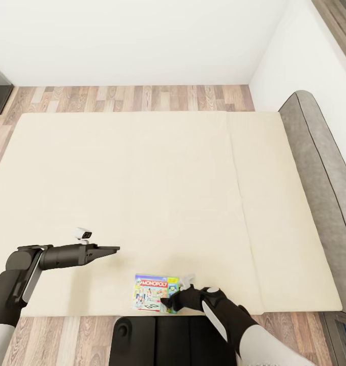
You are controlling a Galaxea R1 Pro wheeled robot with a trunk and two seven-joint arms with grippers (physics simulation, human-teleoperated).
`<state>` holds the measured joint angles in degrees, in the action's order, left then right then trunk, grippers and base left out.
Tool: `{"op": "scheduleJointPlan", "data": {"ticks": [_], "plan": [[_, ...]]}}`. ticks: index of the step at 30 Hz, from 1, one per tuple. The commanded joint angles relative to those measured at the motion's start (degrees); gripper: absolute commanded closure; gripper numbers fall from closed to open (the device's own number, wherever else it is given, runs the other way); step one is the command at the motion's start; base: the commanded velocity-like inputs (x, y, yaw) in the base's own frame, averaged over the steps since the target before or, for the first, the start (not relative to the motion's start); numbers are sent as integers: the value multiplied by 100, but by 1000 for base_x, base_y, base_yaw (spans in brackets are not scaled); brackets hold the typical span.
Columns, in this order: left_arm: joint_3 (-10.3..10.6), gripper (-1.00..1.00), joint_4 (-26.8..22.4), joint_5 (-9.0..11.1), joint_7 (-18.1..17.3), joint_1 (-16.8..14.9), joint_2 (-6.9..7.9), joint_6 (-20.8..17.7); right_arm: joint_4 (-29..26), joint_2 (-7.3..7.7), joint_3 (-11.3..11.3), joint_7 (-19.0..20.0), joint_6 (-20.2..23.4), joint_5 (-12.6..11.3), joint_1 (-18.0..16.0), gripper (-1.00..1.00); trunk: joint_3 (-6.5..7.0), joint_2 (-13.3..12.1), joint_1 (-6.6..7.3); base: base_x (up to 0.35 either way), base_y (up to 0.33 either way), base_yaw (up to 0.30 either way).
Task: Put all the toys in the child's room - the three board games (two on the bed and one on the table), the two jigsaw puzzles on the table, and the tennis ball on the table - inside the toy box on the table in the child's room.
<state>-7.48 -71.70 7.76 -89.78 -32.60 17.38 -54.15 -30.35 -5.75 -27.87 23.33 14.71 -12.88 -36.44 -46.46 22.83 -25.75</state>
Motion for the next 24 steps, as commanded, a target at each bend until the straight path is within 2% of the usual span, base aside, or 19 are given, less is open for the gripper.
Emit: {"op": "scheduleJointPlan", "data": {"ticks": [1, 14, 24], "plan": [[1, -100, -2, -2, -22, -1, 2, -61, -6, 0, -14, -8, 40, -62, -21, -100, -6, 9, -3, 0, 0, 0], [0, -100, -2, -2, -22, -1, 6, -61, 35, -91, -8, -8, 76, -82, -56, -100, -6, 9, -3, 0, 0, 0], [0, -100, -2, 0, -22, -1, 8, -61, 80, -11, -1, 14, 668, -129, -53, -100, -6, 9, -3, 0, 0, 0]]}}
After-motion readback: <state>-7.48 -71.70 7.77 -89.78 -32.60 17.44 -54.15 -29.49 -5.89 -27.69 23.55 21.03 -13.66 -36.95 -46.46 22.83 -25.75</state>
